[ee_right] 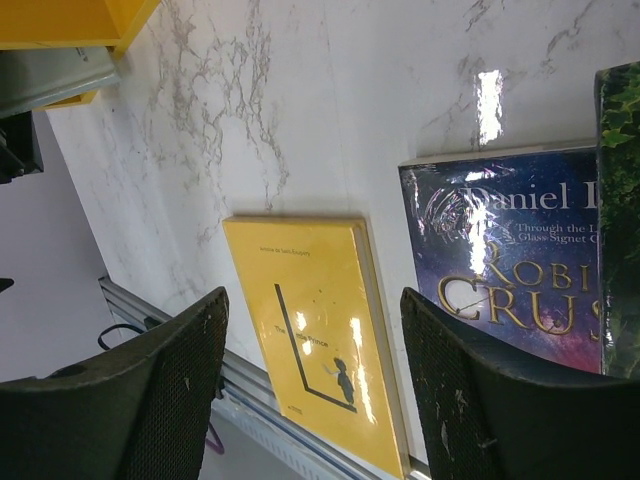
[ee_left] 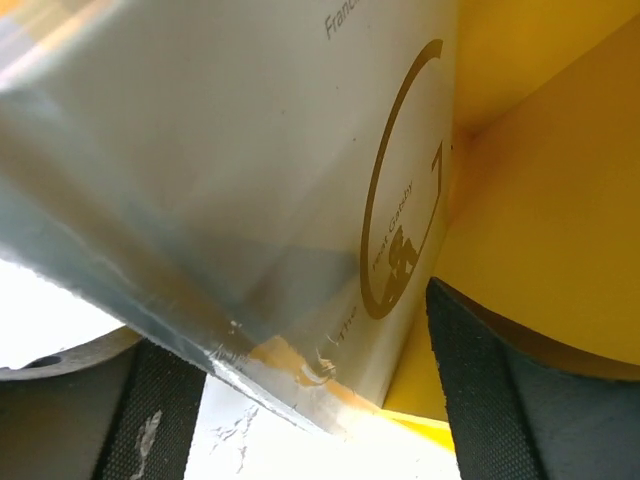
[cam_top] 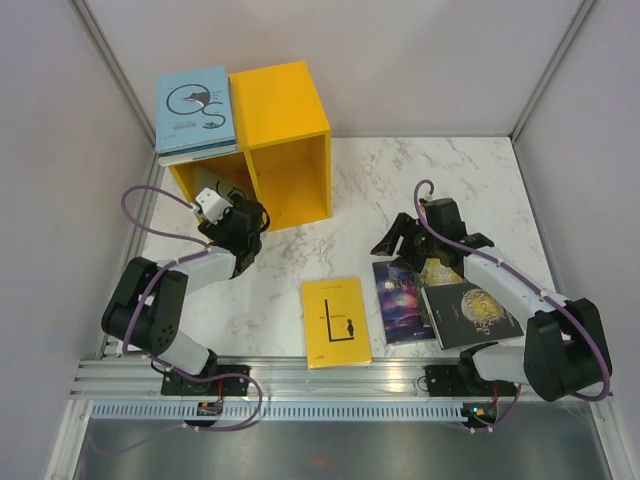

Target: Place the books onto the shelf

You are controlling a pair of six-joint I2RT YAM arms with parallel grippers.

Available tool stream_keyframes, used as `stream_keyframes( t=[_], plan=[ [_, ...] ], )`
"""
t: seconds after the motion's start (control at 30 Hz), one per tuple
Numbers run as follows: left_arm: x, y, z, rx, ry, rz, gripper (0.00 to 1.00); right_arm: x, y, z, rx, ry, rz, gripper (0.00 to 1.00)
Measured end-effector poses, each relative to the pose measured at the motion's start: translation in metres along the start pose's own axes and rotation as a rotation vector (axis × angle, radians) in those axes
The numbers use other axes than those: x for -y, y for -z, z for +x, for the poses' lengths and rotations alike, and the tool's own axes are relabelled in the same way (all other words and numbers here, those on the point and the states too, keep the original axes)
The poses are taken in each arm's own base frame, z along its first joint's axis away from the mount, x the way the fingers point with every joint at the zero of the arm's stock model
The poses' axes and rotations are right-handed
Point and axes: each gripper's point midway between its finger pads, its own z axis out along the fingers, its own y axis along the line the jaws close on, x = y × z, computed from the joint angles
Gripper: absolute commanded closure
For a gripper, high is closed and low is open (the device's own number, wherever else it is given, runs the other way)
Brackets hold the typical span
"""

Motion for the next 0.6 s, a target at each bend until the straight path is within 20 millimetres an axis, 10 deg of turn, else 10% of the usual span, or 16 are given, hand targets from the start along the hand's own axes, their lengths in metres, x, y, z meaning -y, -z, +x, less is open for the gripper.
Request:
stream_keyframes(
  t=[0.6],
  plan=[
    [0.014, 0.033, -0.036, -0.047, 0.007, 0.062, 0.0, 0.0, 0.001, 0.006, -0.007, 0.009, -0.029, 0.26]
  ],
)
